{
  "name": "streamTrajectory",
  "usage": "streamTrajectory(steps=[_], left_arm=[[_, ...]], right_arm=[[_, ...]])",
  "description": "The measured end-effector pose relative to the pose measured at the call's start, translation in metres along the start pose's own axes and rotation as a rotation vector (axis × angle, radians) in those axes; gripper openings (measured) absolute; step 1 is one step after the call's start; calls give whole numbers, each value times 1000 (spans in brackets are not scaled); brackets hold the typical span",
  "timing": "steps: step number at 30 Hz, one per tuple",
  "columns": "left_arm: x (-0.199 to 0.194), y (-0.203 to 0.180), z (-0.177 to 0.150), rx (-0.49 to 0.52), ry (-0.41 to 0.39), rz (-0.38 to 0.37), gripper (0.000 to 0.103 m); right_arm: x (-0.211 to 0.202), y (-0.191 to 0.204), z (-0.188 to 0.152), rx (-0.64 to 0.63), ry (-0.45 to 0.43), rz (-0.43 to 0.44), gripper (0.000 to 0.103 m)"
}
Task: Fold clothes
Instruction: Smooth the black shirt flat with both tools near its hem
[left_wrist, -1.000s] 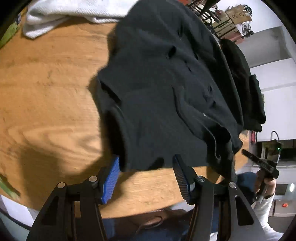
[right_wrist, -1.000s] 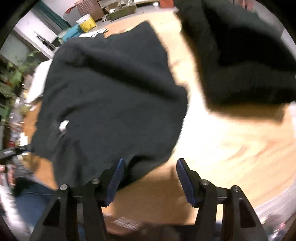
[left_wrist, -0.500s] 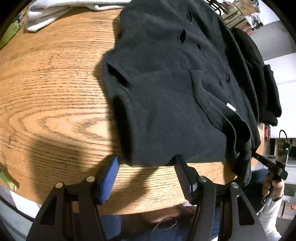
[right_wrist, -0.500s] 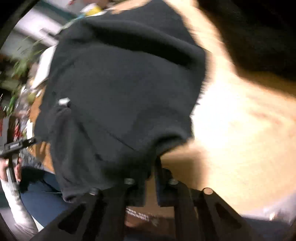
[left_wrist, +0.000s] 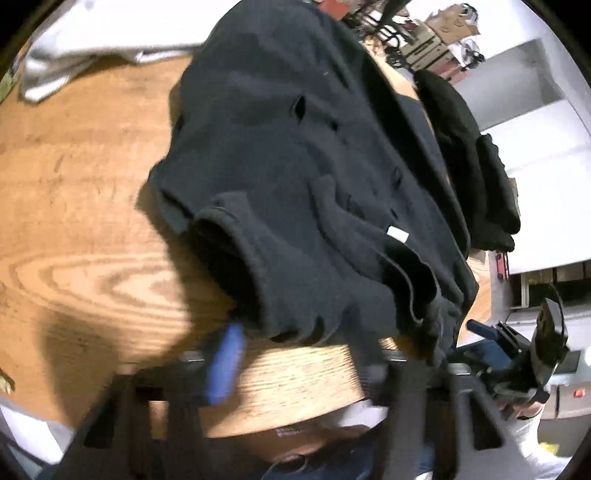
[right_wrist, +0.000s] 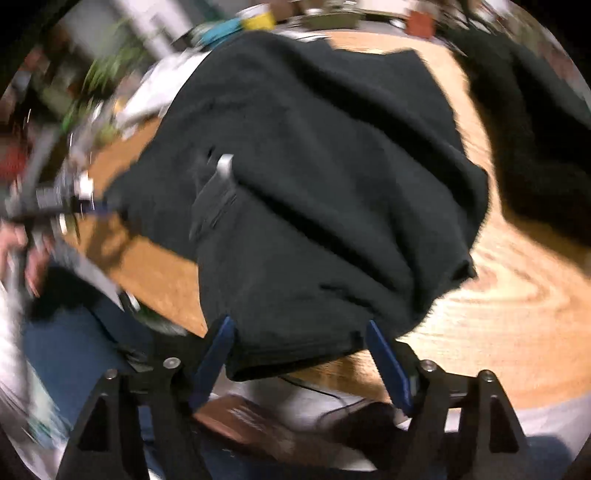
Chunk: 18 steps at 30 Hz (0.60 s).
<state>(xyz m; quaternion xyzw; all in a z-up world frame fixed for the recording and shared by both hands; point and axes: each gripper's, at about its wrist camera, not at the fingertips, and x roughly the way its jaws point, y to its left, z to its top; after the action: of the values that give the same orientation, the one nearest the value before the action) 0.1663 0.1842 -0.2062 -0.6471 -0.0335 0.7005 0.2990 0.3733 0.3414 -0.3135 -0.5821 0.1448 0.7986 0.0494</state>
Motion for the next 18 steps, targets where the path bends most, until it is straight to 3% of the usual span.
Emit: streamTrajectory(steps=[4, 11, 18], left_arm=[[8, 1, 2, 24, 29, 61, 12], [-43, 20, -19, 36, 3, 63, 12], [-53, 62, -32, -187, 80, 155, 28]], right_arm=[[-1, 26, -25, -117, -7, 6, 79], [-3, 18, -25, -192, 27, -22, 79], [0, 25, -27, -235, 64, 18, 82]])
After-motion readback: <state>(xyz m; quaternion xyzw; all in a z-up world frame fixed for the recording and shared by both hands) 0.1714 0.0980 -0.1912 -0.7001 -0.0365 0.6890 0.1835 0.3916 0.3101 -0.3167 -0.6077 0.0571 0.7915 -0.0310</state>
